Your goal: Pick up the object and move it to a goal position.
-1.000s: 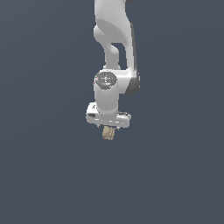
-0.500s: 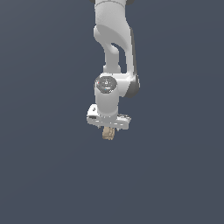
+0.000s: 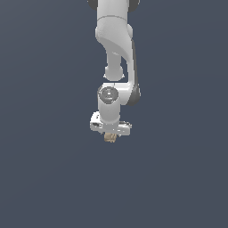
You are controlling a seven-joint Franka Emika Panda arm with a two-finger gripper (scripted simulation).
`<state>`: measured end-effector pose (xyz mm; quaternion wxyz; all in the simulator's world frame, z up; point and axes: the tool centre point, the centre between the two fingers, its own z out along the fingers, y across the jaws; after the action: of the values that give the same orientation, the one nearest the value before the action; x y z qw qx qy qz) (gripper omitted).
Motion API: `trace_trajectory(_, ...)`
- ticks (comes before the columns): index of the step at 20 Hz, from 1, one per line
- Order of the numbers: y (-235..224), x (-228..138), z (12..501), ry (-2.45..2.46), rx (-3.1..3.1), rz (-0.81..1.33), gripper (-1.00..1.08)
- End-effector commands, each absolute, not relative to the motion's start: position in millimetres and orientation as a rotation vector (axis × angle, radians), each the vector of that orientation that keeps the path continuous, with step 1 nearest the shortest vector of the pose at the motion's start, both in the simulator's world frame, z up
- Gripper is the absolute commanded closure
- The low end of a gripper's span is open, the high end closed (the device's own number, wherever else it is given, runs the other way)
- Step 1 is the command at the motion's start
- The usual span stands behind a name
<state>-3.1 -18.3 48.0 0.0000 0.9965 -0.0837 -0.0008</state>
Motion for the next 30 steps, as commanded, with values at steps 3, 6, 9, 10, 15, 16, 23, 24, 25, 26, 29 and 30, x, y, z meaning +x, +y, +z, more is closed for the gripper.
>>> trace_trajectory(3, -18, -2, 39, -0.263, 3.13, 0.0, -0.92)
trace_trajectory(6, -18, -2, 39, -0.263, 3.13, 0.0, 1.08)
trace_trajectory(9, -18, -2, 39, -0.263, 3.13, 0.0, 1.08)
trace_trajectory(10, -18, -2, 39, -0.263, 3.13, 0.0, 1.08)
trace_trajectory(15, -18, -1, 40, -0.263, 3.131, 0.002, 1.08)
trace_trajectory(16, -18, -1, 41, -0.263, 3.131, 0.002, 1.08)
trace_trajectory(23, -20, -1, 60, -0.263, 3.131, 0.002, 1.08)
trace_trajectory(24, -21, -2, 65, -0.263, 3.131, 0.002, 1.08)
trace_trajectory(25, -22, -2, 71, -0.263, 3.131, 0.002, 1.08)
trace_trajectory(26, -23, -2, 78, -0.263, 3.131, 0.002, 1.08)
trace_trajectory(29, -26, -2, 102, -0.263, 3.131, 0.002, 1.08)
trace_trajectory(30, -27, -2, 111, -0.263, 3.131, 0.002, 1.08)
